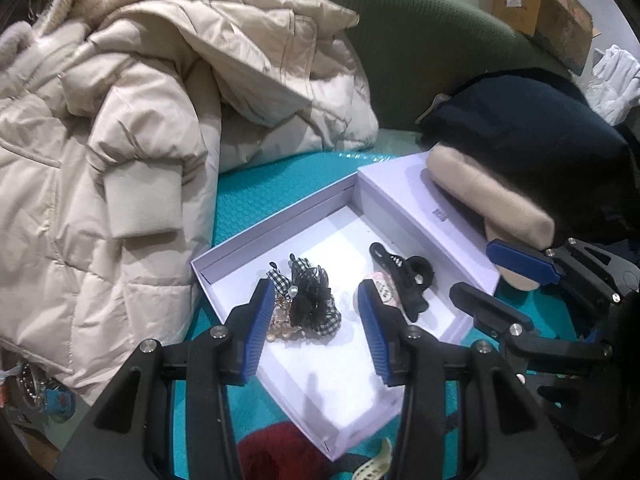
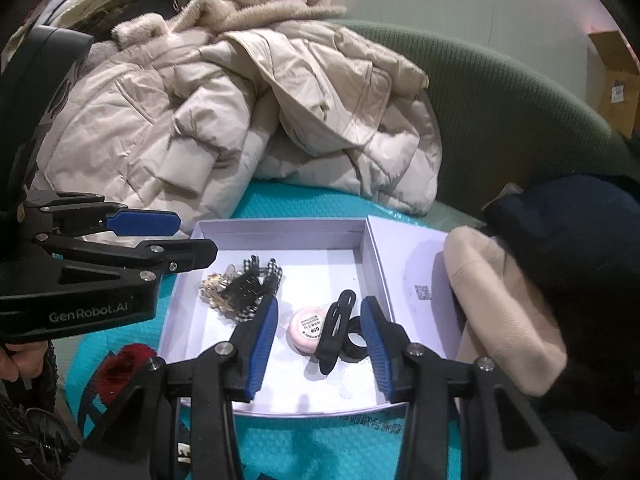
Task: Organize objects
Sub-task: 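Withdraw both open tools from the box toward the cushion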
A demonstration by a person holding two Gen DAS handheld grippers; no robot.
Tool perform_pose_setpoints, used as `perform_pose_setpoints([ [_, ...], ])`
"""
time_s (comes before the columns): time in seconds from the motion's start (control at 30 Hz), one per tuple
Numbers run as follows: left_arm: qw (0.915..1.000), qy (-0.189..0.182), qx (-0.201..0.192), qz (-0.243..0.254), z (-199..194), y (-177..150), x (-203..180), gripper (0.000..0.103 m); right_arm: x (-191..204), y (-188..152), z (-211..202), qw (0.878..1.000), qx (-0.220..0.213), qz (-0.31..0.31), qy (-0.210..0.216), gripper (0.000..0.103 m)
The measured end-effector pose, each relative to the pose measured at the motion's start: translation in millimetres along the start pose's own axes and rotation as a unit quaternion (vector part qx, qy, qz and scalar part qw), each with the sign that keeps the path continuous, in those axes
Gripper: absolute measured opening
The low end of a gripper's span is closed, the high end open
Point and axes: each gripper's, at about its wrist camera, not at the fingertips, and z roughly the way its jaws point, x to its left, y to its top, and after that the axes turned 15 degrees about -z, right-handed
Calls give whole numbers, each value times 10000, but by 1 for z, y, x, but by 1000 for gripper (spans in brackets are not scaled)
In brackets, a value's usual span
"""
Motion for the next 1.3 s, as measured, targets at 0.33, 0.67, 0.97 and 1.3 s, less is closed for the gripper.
perform_pose_setpoints([
  [0.33,9997,-109,-194,34,-58,-5,-5,42,15,11,-53,9995,-202,-93,-212,43],
  [0.67,9991,-149,-402,57,-117,-23,-2,48,36,5,-95,9990,-407,67,-159,43],
  [0.97,9995,-161,-271,28,-134,-59,5,50,62,-14,-117,9993,-327,36,-189,47],
  [1.3,10000,-37,-21,-24,-126,-104,20,50,89,-42,-113,9999,-89,39,-91,47],
])
